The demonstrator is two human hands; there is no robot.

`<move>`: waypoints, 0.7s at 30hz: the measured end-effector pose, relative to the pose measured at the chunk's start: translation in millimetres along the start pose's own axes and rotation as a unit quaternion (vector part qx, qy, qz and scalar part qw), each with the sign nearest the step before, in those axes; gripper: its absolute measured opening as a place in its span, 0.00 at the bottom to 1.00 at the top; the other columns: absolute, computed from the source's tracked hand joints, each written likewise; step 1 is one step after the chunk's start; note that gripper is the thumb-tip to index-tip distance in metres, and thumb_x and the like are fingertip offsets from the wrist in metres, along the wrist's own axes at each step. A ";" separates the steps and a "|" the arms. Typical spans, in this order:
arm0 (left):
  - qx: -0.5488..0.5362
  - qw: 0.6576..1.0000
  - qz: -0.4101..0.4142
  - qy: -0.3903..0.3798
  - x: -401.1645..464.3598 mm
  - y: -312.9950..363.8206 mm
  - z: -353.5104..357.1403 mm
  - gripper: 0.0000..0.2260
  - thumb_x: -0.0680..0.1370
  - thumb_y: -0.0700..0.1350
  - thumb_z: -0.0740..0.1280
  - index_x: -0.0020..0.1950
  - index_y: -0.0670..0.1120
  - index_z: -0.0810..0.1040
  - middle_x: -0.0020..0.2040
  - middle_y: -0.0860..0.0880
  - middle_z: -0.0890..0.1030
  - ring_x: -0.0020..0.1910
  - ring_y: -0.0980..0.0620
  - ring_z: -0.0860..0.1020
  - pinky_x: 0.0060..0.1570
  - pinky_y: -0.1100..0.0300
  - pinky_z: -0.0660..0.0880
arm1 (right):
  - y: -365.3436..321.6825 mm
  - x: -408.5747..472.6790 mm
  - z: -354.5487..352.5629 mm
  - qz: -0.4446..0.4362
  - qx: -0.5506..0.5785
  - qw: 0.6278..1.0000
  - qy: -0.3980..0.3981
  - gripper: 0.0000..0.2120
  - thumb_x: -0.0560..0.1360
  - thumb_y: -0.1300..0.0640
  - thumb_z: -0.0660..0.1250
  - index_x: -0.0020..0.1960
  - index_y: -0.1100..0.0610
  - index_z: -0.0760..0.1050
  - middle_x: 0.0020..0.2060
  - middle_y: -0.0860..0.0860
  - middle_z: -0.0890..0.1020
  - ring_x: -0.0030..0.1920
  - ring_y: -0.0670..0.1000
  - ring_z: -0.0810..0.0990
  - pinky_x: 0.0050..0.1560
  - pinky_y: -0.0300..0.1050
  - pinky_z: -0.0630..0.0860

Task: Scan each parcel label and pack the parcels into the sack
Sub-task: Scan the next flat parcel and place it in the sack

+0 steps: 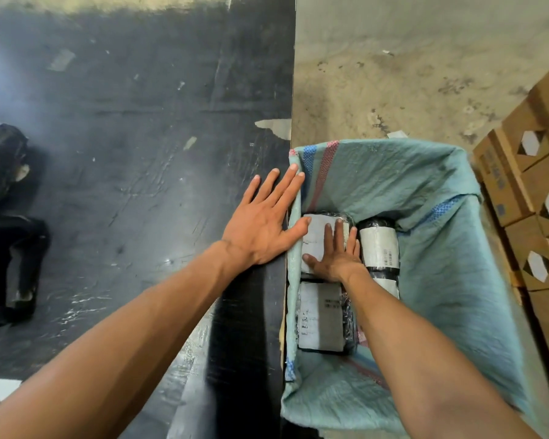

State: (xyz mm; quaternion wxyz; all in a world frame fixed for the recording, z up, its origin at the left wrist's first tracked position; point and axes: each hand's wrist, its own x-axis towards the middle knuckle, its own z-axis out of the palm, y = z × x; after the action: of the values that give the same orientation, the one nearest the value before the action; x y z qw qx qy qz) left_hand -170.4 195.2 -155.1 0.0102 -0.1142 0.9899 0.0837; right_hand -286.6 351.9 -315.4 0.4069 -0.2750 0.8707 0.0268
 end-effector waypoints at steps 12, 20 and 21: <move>-0.057 0.998 -0.009 -0.009 -4.7 0.6 -6.6 0.35 0.81 0.67 0.47 0.84 0.51 0.45 0.83 0.53 0.45 0.82 0.51 0.43 0.80 0.49 0.40 | 2.1 -93.2 -51.5 0.010 0.199 0.975 0.094 0.39 0.85 0.34 0.55 0.88 0.51 0.46 0.87 0.56 0.46 0.86 0.57 0.45 0.84 0.55 0.46; -0.177 0.983 -0.035 0.025 -19.5 -21.6 -49.3 0.35 0.80 0.62 0.63 0.80 0.42 0.62 0.79 0.41 0.65 0.77 0.44 0.63 0.77 0.51 0.58 | -45.6 -169.1 -94.0 -0.025 0.197 0.951 0.239 0.44 0.83 0.30 0.55 0.88 0.53 0.45 0.87 0.54 0.47 0.86 0.56 0.47 0.83 0.56 0.49; -0.162 0.984 -0.049 0.055 -24.3 -32.8 -59.0 0.34 0.79 0.61 0.65 0.78 0.42 0.66 0.75 0.41 0.70 0.74 0.42 0.68 0.73 0.52 0.62 | -57.8 -178.1 -101.0 -0.030 0.199 0.944 0.262 0.44 0.82 0.29 0.55 0.87 0.54 0.47 0.87 0.54 0.49 0.86 0.56 0.49 0.83 0.56 0.51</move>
State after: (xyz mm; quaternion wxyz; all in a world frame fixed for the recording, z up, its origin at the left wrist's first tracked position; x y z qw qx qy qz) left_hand -139.3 159.2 -101.4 -0.0587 -0.1671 0.9556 0.2356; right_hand -235.6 357.0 -108.9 0.2113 -0.2114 0.9256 -0.2323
